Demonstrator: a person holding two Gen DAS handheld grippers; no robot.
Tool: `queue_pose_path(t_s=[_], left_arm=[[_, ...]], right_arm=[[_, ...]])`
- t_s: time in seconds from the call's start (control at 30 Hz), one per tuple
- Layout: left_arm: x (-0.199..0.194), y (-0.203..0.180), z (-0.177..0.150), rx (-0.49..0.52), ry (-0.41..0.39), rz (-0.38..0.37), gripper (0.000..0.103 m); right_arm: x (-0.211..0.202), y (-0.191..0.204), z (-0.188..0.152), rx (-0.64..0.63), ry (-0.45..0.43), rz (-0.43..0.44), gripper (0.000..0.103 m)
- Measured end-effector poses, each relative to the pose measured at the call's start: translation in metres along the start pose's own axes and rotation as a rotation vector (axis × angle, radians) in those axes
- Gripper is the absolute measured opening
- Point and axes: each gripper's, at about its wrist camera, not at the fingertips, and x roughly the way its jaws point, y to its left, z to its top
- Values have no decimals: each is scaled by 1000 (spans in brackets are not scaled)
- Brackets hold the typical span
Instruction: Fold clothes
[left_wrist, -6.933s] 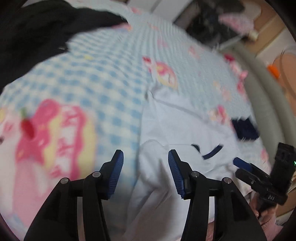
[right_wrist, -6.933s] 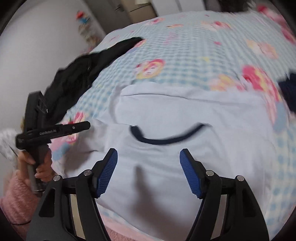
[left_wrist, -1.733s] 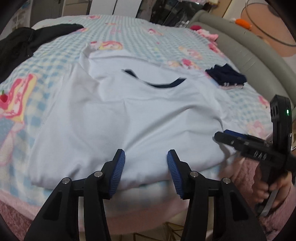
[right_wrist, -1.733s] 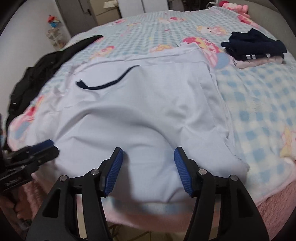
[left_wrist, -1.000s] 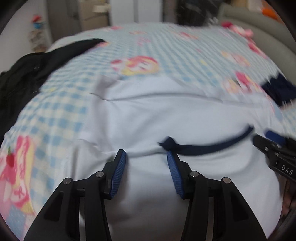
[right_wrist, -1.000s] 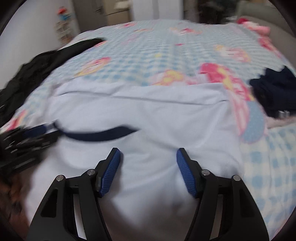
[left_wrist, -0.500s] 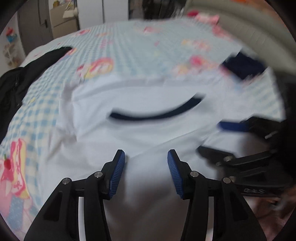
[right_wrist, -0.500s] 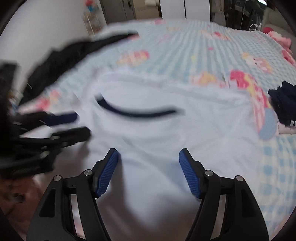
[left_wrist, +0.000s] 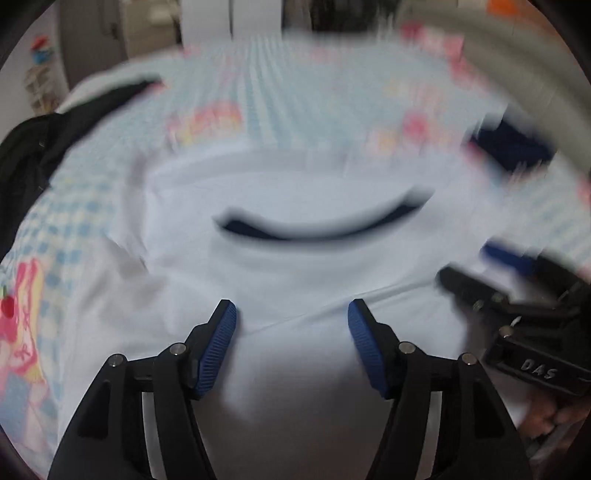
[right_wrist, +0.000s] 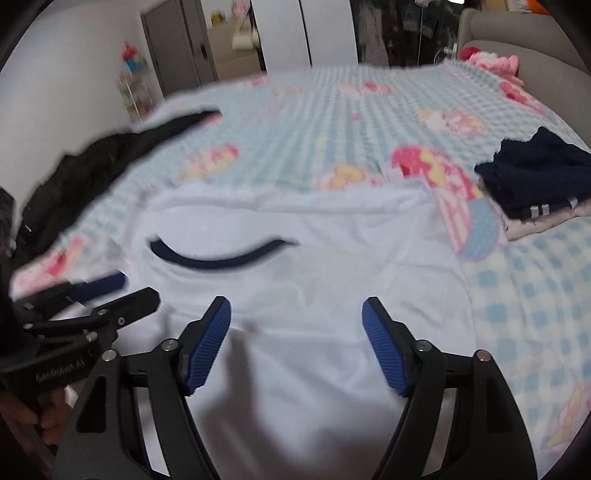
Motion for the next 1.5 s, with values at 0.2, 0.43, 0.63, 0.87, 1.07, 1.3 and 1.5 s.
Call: queue_pose_path(t_s=[0.2,0.43,0.63,0.87,1.07,1.3,1.5], left_arm=[[-3,22,23,-32,13,159,70],[-5,-13,16,115,26,24,70],[11,21,24,-91,0,57,75],[-47,37,5,-179,-128,-16,73],[-68,39,-60,-153,-144,-118,73],[-70,27,-70,-72,-135,30,76],[-92,63,-87,-220,-201,-48,74]], right_arm=[[6,-6,-1,-6,46,-39,76],[-17,-12,27,1,-58,142,77],[42,4,32,-103,119,-23,78],[1,-14,31,18,-14,-71,77],[-43,-10,-9,33,9,3,77],[-34,26,-49,-62,14,-137,79],[-62,-11,-59,99,-44,-84,75]])
